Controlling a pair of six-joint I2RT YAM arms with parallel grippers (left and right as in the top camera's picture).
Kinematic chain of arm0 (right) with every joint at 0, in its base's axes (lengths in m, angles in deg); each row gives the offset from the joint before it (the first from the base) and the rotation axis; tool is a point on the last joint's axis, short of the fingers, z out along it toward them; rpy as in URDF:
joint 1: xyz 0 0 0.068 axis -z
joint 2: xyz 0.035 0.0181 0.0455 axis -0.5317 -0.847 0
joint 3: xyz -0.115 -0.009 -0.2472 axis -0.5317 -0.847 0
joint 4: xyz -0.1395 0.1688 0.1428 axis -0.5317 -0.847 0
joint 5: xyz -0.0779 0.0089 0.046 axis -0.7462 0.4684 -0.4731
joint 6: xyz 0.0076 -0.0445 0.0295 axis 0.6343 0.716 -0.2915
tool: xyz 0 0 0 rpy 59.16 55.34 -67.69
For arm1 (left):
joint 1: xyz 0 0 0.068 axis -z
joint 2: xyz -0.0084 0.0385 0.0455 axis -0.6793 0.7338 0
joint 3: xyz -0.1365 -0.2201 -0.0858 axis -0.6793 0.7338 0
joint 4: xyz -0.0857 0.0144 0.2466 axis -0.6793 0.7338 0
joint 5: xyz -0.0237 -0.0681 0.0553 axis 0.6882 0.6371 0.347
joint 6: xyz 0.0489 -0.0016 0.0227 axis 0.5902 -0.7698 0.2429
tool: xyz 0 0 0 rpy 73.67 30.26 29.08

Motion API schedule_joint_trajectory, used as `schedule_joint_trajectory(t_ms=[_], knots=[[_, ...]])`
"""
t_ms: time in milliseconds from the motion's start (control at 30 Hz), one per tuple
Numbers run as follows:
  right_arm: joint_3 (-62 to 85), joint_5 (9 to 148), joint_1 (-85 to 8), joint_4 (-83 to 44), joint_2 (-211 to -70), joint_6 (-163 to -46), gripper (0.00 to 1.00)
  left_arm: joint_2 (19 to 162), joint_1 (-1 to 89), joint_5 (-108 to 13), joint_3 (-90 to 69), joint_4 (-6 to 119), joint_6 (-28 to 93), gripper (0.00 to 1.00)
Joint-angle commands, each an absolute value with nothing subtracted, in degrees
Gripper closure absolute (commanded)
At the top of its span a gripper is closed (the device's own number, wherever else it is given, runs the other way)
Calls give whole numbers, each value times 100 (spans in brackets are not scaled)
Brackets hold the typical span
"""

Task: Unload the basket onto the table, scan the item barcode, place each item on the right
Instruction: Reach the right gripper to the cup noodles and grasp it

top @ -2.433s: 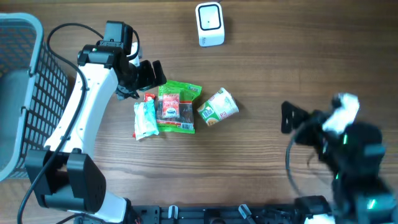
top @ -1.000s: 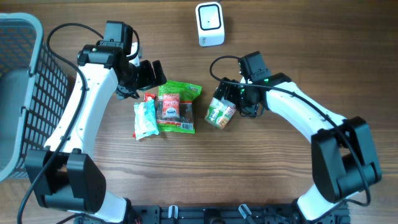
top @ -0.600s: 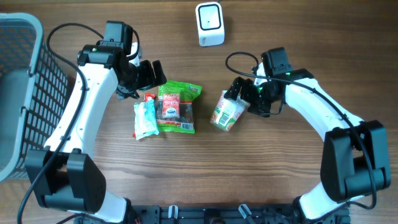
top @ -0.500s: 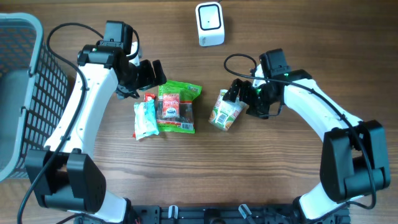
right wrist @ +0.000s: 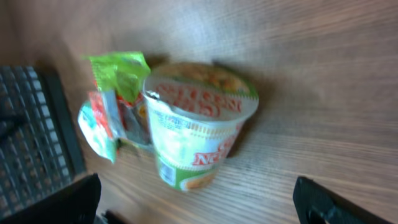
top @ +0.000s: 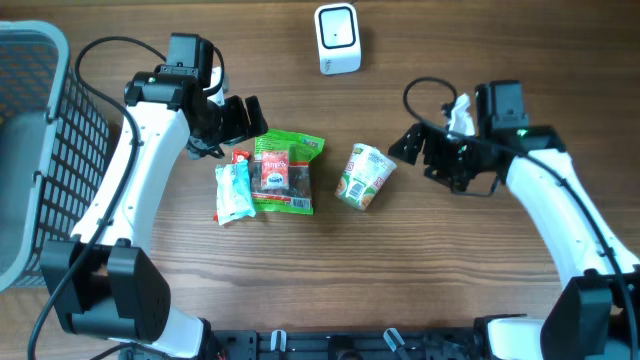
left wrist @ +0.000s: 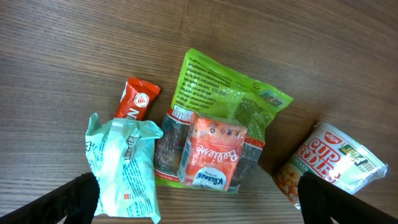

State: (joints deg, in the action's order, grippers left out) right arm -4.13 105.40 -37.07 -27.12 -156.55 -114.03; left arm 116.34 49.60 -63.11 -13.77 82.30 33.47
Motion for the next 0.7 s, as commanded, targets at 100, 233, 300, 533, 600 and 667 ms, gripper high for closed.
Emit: schedule_joint_trajectory(t_ms=[100, 233, 300, 533, 600, 667], knots=[[-2124, 11016, -4308, -15, -15701, -12207, 4, 11625, 4982, -6283, -1401, 8237, 3356, 0], [-2152, 10070, -4645, 405, -15760, -12557, 4, 11625, 4982, -6283, -1401, 8239, 3356, 0], [-2155, 9796, -4695, 394, -15863, -12712, 6, 11625, 4982, -6283, -1401, 8239, 3356, 0], [-2155, 10035, -4695, 1091, -16420, -12808, 10, 11625, 4982, -6283, -1401, 8237, 3356, 0], [-2155, 10166, -4695, 1279, -16468, -12815, 10, 11625, 4982, -6283, -1401, 8237, 3356, 0], [-2155, 10159, -4695, 1340, -16468, -12815, 10, 11625, 4982, -6283, -1401, 8234, 3354, 0]])
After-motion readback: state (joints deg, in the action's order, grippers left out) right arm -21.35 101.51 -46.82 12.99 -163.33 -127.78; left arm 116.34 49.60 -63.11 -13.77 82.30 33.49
